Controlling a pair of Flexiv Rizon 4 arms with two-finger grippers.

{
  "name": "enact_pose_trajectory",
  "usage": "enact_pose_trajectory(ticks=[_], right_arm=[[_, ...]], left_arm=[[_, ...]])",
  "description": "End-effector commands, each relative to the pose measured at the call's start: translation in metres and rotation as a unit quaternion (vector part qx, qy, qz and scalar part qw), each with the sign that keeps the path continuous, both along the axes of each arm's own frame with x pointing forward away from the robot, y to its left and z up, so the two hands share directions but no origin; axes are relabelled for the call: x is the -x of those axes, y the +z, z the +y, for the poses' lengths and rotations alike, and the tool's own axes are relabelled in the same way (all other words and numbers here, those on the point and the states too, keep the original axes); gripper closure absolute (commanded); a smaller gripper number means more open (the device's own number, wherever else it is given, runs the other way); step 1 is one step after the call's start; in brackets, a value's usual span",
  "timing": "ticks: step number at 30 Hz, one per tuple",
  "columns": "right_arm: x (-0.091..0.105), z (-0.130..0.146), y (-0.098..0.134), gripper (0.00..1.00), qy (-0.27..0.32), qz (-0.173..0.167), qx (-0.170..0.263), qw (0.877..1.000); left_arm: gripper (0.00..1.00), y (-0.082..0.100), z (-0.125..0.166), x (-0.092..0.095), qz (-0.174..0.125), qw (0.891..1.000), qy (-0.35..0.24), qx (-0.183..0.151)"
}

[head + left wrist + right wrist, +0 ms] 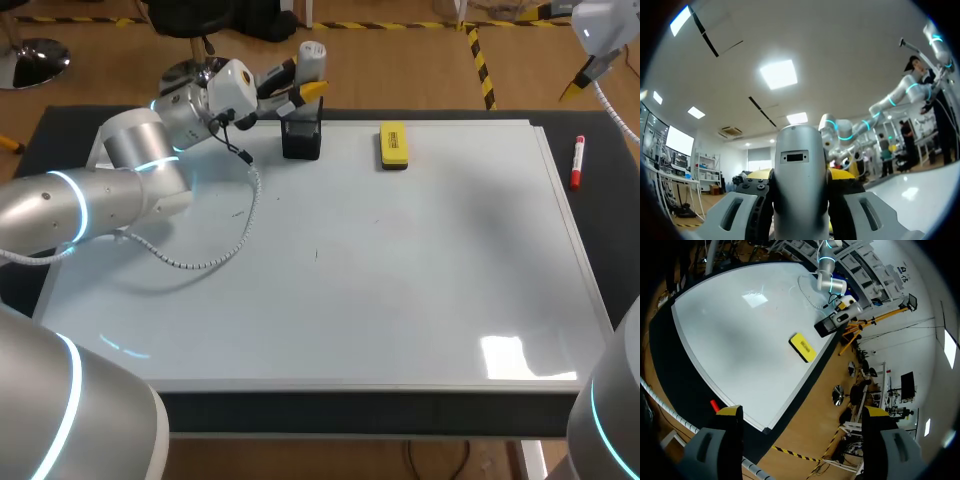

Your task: Pick up the inspection probe, press it on each red-marked spot on the whiteboard one by one, put down the probe, pick up the eraser, and wipe off all the red marks.

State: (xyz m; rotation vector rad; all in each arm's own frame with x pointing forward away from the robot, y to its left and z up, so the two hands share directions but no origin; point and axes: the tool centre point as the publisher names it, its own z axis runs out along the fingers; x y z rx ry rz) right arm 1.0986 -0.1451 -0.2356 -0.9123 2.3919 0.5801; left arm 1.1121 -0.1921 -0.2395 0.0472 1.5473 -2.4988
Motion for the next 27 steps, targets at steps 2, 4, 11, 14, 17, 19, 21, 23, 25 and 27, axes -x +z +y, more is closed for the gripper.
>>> enact_pose_trajectory(ticks=[2, 4, 11, 14, 17, 19, 21, 23, 25, 27], right_arm=[[-0.001, 0.0, 0.001, 0.0, 0.001, 0.001, 0.002, 1.0], [-0.001, 0.0, 0.001, 0.0, 0.001, 0.001, 0.002, 1.0], [-0.001, 0.0, 0.001, 0.0, 0.001, 0.001, 0.002, 1.0], [-0.001, 0.0, 0.001, 0.0, 0.001, 0.001, 0.002, 1.0], [-0.001, 0.0, 0.001, 0.0, 0.001, 0.001, 0.002, 1.0], [-0.001, 0.0, 0.001, 0.0, 0.001, 0.001, 0.002, 1.0], [-0.001, 0.0, 0.001, 0.0, 0.001, 0.001, 0.002, 1.0], [-0.001, 0.0, 0.001, 0.0, 0.001, 0.001, 0.002, 1.0], [-0.001, 0.0, 0.001, 0.0, 0.001, 0.001, 0.002, 1.0], [-0.001, 0.0, 0.001, 0.0, 0.001, 0.001, 0.002, 1.0]], left_arm=[[1.0, -0.015, -0.002, 0.0, -0.006, 0.999, -0.002, 0.04], [1.0, -0.017, -0.001, -0.001, -0.005, 0.999, -0.001, 0.047], [1.0, -0.029, 0.005, -0.005, 0.003, 0.998, 0.006, 0.06], [1.0, -0.036, 0.008, -0.006, 0.005, 0.998, 0.009, 0.066], [1.0, -0.04, 0.009, -0.006, 0.005, 0.997, 0.01, 0.075], [1.0, -0.042, 0.009, -0.006, 0.0, 0.996, 0.007, 0.086], [1.0, -0.044, 0.009, -0.006, 0.0, 0.996, 0.007, 0.088], [1.0, -0.044, 0.007, -0.007, -0.001, 0.996, 0.006, 0.091], [1.0, -0.044, 0.006, -0.007, -0.003, 0.995, 0.004, 0.097], [1.0, -0.044, 0.004, -0.009, -0.003, 0.995, 0.003, 0.098]])
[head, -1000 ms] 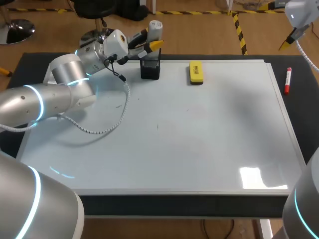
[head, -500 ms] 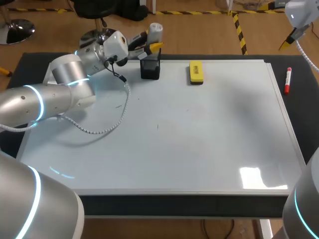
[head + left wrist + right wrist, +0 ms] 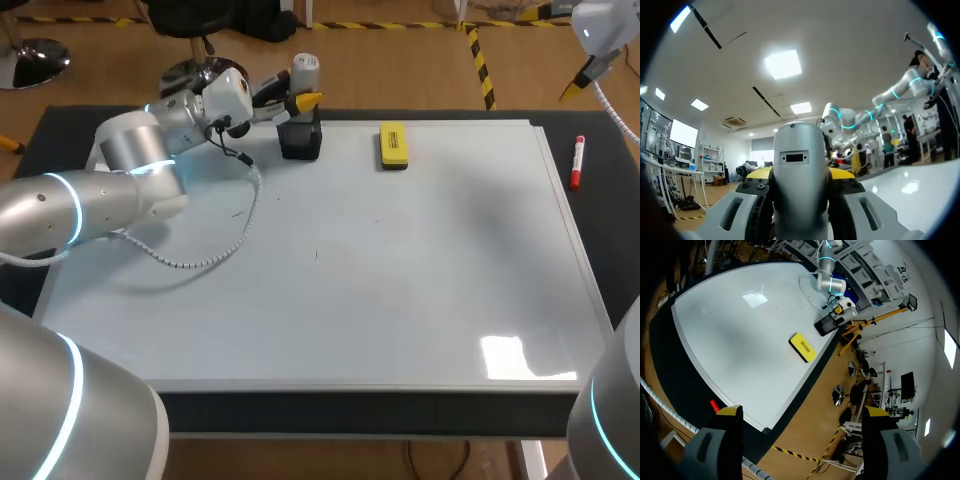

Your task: Pick up the inspection probe, press it on each red-marked spot on the whiteboard one by one, put down the probe, pick up the eraser, and wipe off all the red marks.

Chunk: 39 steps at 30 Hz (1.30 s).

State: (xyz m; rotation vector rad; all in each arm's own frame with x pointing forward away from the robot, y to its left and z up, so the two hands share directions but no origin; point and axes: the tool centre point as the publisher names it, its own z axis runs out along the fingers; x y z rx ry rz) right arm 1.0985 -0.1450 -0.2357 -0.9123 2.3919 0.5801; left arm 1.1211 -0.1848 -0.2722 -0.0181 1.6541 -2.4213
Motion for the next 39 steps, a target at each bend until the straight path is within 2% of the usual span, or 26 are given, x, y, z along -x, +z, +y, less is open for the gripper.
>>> enact_pose_trajectory(ticks=[1, 13, 14, 15, 16, 30, 39], right_arm=[[-0.001, 0.0, 0.001, 0.0, 0.001, 0.001, 0.002, 1.0], [-0.001, 0.0, 0.001, 0.0, 0.001, 0.001, 0.002, 1.0], [-0.001, 0.0, 0.001, 0.0, 0.001, 0.001, 0.002, 1.0], [-0.001, 0.0, 0.001, 0.0, 0.001, 0.001, 0.002, 1.0], [-0.001, 0.0, 0.001, 0.0, 0.001, 0.001, 0.002, 1.0], [-0.001, 0.0, 0.001, 0.0, 0.001, 0.001, 0.002, 1.0], [-0.001, 0.0, 0.001, 0.0, 0.001, 0.001, 0.002, 1.0]], left_arm=[[1.0, -0.011, -0.005, 0.0, -0.025, 0.99, -0.013, 0.139], [1.0, -0.005, -0.011, -0.001, -0.027, 0.99, -0.019, 0.135], [0.61, -0.005, -0.011, -0.001, -0.027, 0.99, -0.019, 0.135], [0.1, -0.005, -0.011, -0.001, -0.027, 0.99, -0.019, 0.135], [0.0, -0.005, -0.011, -0.001, -0.027, 0.99, -0.019, 0.135], [0.0, -0.005, -0.011, -0.001, -0.027, 0.99, -0.019, 0.135], [0.0, 0.013, -0.019, -0.002, -0.029, 0.993, -0.019, 0.115]])
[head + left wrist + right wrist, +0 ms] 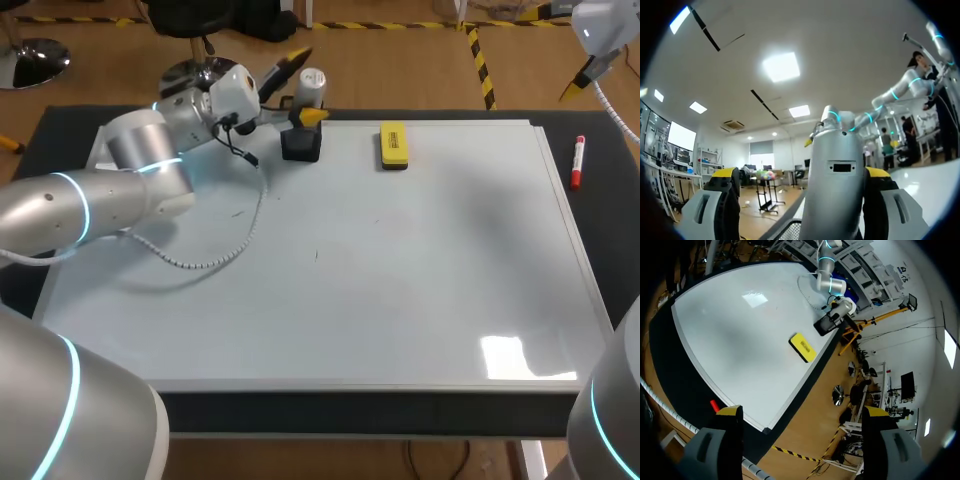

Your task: Pick up the inspection probe, press it on each red-marked spot on the whiteboard one by one, put down the probe, pick up the eraser, and wipe off all the red marks.

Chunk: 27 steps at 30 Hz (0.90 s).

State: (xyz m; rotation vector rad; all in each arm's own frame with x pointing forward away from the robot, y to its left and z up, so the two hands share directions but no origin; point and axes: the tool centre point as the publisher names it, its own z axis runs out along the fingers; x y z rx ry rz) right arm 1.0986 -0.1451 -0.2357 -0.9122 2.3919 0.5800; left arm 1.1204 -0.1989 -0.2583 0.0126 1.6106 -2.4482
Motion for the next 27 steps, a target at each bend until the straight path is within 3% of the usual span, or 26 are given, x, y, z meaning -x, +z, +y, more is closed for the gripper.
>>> enact_pose_trajectory(ticks=[1, 17, 27], right_arm=[[-0.001, 0.0, 0.001, 0.0, 0.001, 0.001, 0.002, 1.0], [-0.001, 0.0, 0.001, 0.0, 0.001, 0.001, 0.002, 1.0], [-0.001, 0.0, 0.001, 0.0, 0.001, 0.001, 0.002, 1.0]], left_arm=[[0.0, 0.001, -0.006, -0.003, -0.015, 0.996, -0.011, 0.092], [0.0, 0.026, 0.0, 0.013, -0.006, 0.999, -0.003, 0.053], [0.0, 0.043, 0.018, 0.025, 0.014, 0.999, 0.031, -0.015]])
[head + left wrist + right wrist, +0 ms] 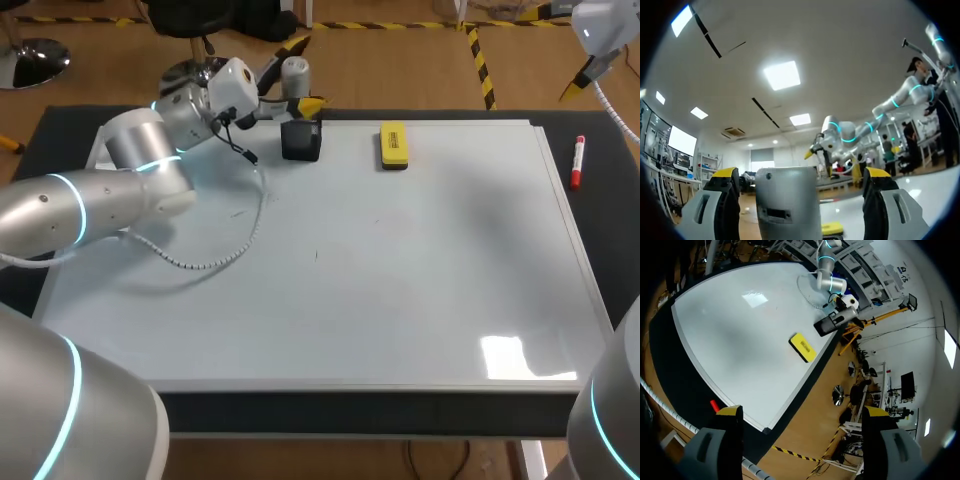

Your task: Pick up the inspection probe, press it on each red-marked spot on the whiteboard one by one, put down the probe, pick up the eraser, and wipe off all the red marks.

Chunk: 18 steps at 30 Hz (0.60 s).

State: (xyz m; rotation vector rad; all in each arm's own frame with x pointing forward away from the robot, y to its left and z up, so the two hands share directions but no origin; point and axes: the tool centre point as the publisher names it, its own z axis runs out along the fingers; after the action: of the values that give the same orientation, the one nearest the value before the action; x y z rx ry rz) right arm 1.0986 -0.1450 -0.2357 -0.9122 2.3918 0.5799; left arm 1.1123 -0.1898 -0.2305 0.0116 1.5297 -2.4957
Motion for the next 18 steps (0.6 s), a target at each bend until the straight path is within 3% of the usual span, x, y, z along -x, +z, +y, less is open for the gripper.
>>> enact_pose_trajectory(ticks=[1, 10, 18], right_arm=[[-0.001, 0.0, 0.001, 0.0, 0.001, 0.001, 0.002, 1.0], [-0.001, 0.0, 0.001, 0.0, 0.001, 0.001, 0.002, 1.0], [-0.001, 0.0, 0.001, 0.0, 0.001, 0.001, 0.002, 1.0]], left_arm=[[0.0, 0.016, 0.011, 0.019, 0.018, 0.998, 0.03, -0.043], [0.0, 0.03, 0.034, 0.032, 0.027, 0.993, 0.065, -0.091], [0.0, 0.039, 0.057, 0.043, 0.061, 0.984, 0.1, -0.131]])
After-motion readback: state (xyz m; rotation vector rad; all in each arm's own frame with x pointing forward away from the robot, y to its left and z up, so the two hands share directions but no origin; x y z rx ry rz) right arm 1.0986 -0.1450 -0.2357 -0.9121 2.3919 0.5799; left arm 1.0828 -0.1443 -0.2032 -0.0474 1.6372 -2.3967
